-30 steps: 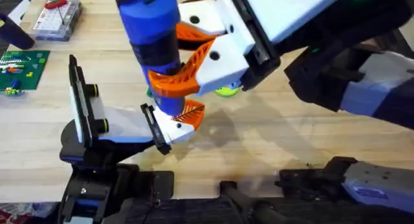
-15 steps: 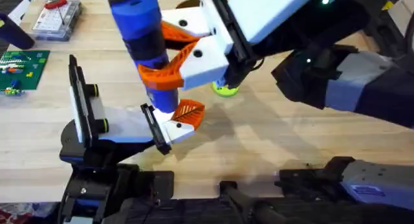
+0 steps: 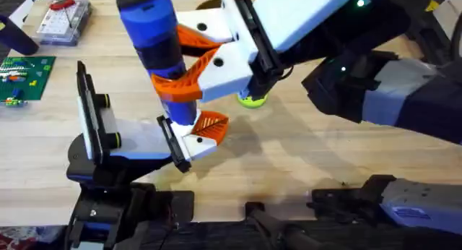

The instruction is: Pick up the gripper from the table and insert it into the empty holder that is missing its gripper. Then pick up a screw, insert it into the mounting hole, and use the screwdriver to tighten it. Finally, clean up the table by picking up the vegetable and placing it into the bucket.

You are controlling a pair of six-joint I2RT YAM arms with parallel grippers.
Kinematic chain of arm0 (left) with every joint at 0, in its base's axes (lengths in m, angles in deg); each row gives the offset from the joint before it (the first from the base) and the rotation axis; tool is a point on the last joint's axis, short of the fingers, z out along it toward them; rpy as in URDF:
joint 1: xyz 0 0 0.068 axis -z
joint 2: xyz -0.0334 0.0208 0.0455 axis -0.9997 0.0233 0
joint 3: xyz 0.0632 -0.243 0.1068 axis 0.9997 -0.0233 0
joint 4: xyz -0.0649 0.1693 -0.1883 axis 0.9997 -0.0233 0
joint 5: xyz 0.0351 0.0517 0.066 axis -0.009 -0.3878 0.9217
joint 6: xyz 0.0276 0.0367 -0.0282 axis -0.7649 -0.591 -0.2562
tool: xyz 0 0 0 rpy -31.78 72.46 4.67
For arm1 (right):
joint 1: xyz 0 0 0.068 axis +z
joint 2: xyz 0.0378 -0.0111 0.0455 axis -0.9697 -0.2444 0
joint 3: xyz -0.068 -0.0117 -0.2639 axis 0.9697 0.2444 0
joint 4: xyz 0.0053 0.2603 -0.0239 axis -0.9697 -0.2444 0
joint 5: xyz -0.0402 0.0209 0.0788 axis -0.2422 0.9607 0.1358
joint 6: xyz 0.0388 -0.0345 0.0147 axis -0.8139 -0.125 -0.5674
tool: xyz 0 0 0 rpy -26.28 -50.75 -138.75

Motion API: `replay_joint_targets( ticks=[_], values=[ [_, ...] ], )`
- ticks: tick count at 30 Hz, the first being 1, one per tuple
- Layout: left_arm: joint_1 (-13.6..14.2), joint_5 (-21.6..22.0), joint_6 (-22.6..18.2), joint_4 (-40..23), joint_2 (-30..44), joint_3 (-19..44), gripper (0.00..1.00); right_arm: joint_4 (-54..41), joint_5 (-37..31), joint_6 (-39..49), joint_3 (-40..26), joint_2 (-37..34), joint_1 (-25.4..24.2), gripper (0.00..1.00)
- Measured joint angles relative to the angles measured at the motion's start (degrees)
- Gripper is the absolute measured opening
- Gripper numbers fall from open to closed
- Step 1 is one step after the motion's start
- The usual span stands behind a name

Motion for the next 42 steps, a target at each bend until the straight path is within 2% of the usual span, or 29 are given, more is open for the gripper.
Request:
replay_joint_targets(
  ticks=[32,42],
  values=[
    [0.0,0.0,0.0,0.0,0.0,0.0,0.013,-0.4,0.3,1.3,0.0,-1.7,-0.7,0.052],
    [0.0,0.0,0.0,0.0,0.0,0.0,0.013,-3.2,0.3,2.5,0.0,-1.8,-0.7,0.052]
  ],
)
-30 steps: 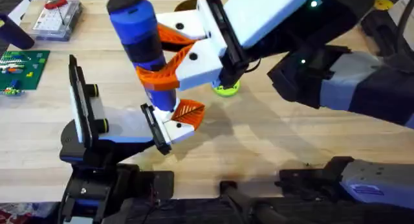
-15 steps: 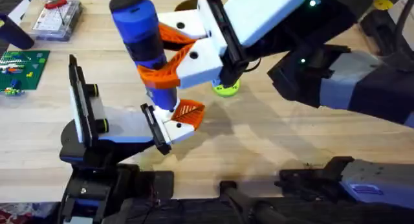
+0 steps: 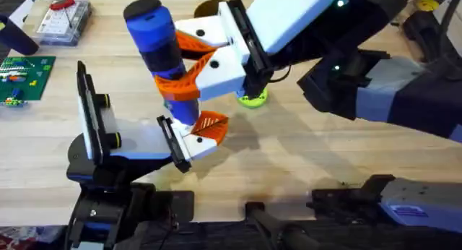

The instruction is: Pick up the gripper from the table and insert it into the empty holder that is missing its gripper. Then pick up a screw, insert it into the mounting hole, and use the screwdriver to tighten it. Finally, clean up the table by picking up the vegetable and placing it into the bucket.

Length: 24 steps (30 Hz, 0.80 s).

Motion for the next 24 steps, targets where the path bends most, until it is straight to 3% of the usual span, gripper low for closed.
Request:
replay_joint_targets(
  ticks=[24],
  values=[
    [0.0,-0.2,0.4,0.0,0.1,0.0,0.013,-2.3,-0.3,0.0,0.0,0.0,-0.1,0.051]
  ],
)
